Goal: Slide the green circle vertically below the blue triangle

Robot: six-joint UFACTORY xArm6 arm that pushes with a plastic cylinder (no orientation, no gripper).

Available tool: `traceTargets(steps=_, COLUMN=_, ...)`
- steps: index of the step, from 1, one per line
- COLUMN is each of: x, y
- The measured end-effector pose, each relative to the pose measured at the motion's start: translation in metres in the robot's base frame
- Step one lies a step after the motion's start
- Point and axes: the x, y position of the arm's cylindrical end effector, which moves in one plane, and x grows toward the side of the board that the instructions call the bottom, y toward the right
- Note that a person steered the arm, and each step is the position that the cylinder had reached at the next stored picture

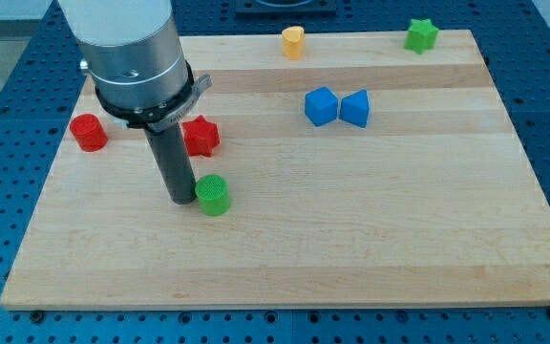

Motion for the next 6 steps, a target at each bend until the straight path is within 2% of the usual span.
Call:
traceTargets(steps=2, x=-0.017, y=-0.008)
traceTargets(steps=4, x=0.007, y=-0.001)
traceTargets(steps=6, x=0.020, y=0.080)
